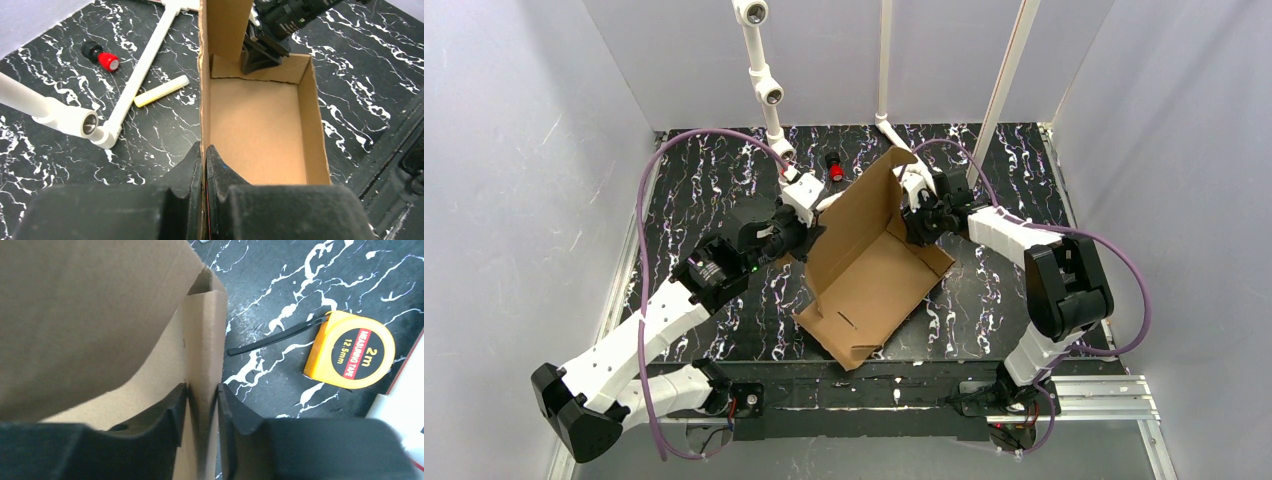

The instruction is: Fold the paper box

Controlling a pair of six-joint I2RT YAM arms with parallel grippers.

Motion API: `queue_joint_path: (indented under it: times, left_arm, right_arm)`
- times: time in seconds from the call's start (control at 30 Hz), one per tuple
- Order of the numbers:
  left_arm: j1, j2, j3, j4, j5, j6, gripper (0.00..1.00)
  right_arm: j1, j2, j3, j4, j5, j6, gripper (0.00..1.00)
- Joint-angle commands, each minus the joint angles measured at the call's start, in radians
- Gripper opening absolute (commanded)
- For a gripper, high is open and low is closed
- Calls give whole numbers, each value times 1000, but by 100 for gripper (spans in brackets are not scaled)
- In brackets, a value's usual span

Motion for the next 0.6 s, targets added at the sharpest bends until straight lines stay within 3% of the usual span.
queue_joint_path:
  times: [0.0,0.2,0.33,0.37,0.43,0.47,0.57]
  left_arm:
    - [5,-25,20,179,-67,53,0]
    - [4,-35,14,179,-83,83,0]
    - [4,-47,16,179,-82,88,0]
    - [4,-48,17,182,-80,87,0]
    - [5,-48,21,183,-68,80,0]
    - [5,-49,26,179,-61,75,0]
    - [4,-50,41,175,-30,53,0]
  right_arm:
    - [9,-9,-31,-33,-32,9,41]
    - [0,-57,-35,-73,-2,-12,47]
    - [-3,-98,-65,-71,37,-14,45]
    - [-3,-101,-72,-68,45,-12,39]
    - [-3,-100,-83,-61,54,-6,7]
    - [-3,-97,-87,-58,59,-1,1]
    - [0,-93,-105,-24,78,29,1]
